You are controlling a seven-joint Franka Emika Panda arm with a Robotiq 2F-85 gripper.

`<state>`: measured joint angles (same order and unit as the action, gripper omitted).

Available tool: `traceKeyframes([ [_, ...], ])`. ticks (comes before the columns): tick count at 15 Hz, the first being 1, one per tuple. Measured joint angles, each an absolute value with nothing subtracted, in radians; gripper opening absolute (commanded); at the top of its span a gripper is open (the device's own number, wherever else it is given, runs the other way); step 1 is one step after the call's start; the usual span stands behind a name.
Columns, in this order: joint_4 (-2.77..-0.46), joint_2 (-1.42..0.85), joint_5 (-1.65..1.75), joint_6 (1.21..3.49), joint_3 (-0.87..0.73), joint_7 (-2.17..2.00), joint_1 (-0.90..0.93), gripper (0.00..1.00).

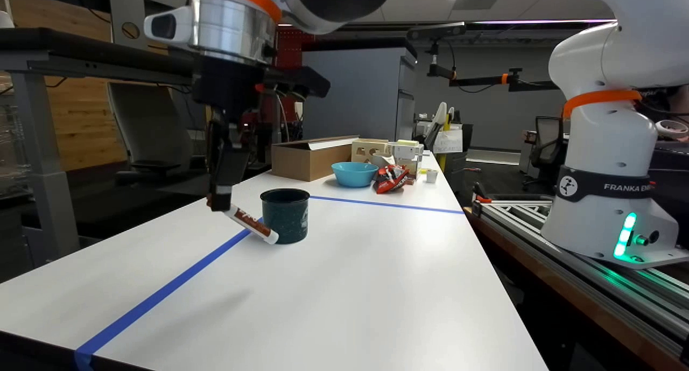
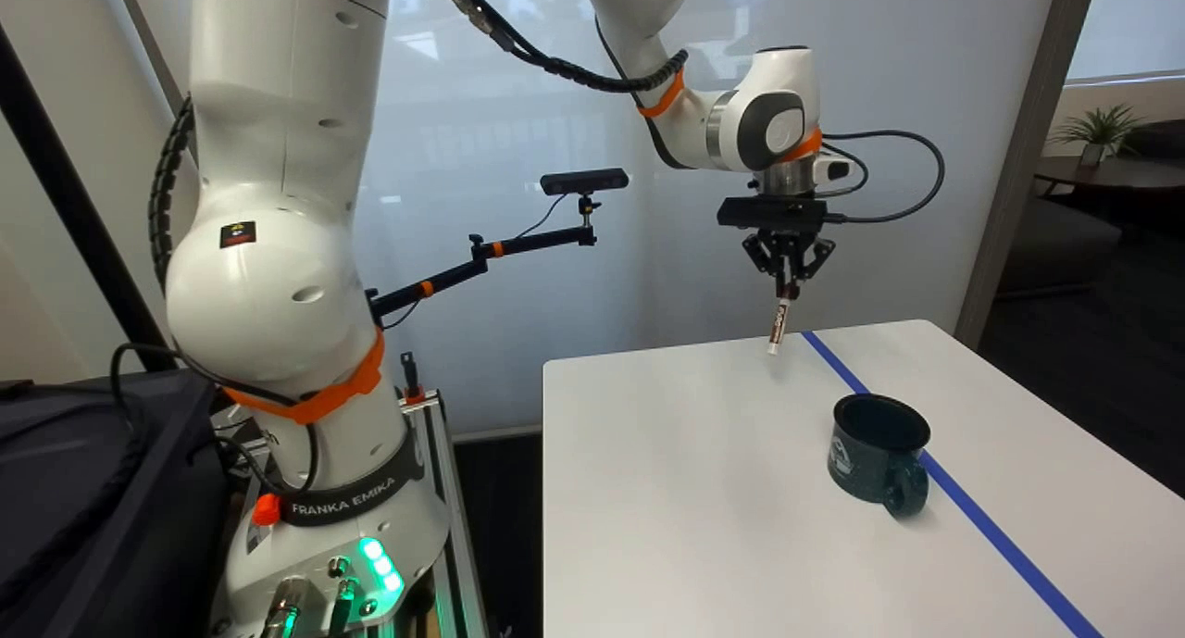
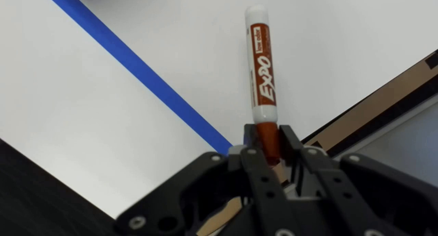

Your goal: Remove the marker from the mug cup

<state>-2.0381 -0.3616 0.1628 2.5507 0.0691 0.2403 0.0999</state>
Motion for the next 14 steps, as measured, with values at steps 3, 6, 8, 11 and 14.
traceKeyframes([
  [3,-2.0,-0.442,0.167,2.551,0.064,0.236,0.102,0.05],
  [6,-1.979,-0.503,0.167,2.551,0.053,0.236,0.101,0.05],
  [8,-1.975,-0.532,0.167,2.551,0.043,0.236,0.1,0.05],
  [11,-1.975,-0.562,0.171,2.551,0.028,0.236,0.1,0.05],
  [14,-1.975,-0.587,0.184,2.552,0.019,0.236,0.1,0.05],
])
